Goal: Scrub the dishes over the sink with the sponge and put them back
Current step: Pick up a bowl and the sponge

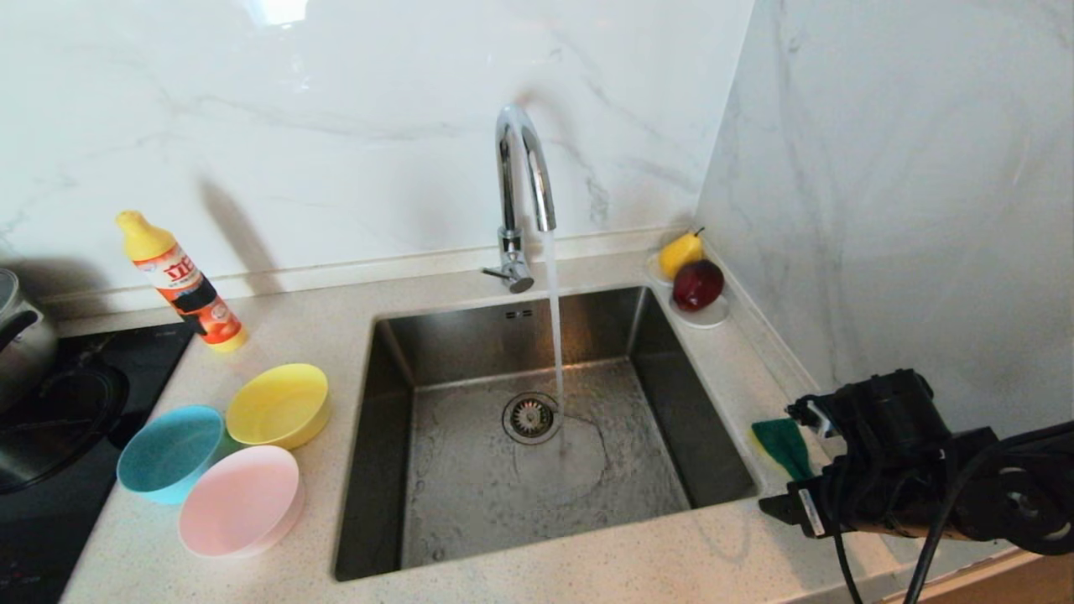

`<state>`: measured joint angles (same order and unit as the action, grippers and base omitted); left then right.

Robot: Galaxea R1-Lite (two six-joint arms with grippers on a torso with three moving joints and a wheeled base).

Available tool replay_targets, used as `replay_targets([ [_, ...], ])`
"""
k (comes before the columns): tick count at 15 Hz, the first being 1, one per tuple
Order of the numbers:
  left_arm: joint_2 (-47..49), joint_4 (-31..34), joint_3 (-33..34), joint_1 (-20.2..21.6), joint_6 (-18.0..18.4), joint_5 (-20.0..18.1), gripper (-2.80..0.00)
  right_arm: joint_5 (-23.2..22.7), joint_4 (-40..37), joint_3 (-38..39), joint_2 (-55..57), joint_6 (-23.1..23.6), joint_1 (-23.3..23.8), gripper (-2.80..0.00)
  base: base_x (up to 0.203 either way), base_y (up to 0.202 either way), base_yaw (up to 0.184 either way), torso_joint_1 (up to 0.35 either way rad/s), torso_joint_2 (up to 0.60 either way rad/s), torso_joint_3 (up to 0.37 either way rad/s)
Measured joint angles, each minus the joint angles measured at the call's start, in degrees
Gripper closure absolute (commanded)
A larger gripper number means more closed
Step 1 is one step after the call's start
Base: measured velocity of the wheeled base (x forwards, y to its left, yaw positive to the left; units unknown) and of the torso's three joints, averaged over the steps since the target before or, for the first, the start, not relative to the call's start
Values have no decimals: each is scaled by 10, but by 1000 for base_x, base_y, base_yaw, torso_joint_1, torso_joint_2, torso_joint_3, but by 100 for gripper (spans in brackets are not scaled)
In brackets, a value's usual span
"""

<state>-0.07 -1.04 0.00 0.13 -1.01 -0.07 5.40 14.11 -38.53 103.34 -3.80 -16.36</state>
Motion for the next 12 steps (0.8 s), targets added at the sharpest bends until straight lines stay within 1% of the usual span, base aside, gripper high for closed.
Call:
replay_targets([
  [12,0,0,0,0,0,0,0,1,-2,-12,10,-3,2,0,0,0,0,0,0,0],
])
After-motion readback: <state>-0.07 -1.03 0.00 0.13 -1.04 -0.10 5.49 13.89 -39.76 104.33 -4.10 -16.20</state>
